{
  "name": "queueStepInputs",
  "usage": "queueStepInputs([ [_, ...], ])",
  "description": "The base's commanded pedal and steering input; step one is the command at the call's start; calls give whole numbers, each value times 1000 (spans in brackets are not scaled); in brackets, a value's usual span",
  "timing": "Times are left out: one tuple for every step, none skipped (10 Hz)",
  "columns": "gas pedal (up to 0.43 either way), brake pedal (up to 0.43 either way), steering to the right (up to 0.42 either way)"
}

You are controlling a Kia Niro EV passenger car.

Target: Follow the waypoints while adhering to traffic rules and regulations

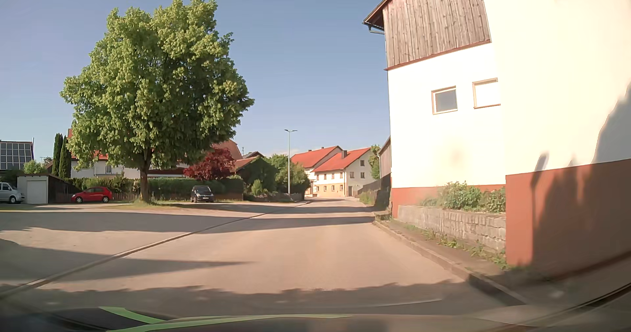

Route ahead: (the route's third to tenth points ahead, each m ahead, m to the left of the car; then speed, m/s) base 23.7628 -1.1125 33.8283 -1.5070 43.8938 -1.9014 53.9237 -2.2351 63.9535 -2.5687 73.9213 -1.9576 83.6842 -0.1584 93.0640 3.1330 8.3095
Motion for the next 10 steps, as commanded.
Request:
queueStepInputs([
  [150, 0, 10],
  [138, 0, 10],
  [138, 0, 10],
  [138, 0, 10],
  [130, 0, 11],
  [110, 0, 13],
  [110, 0, 15],
  [110, 0, 18],
  [87, 0, 19],
  [79, 0, 19],
])
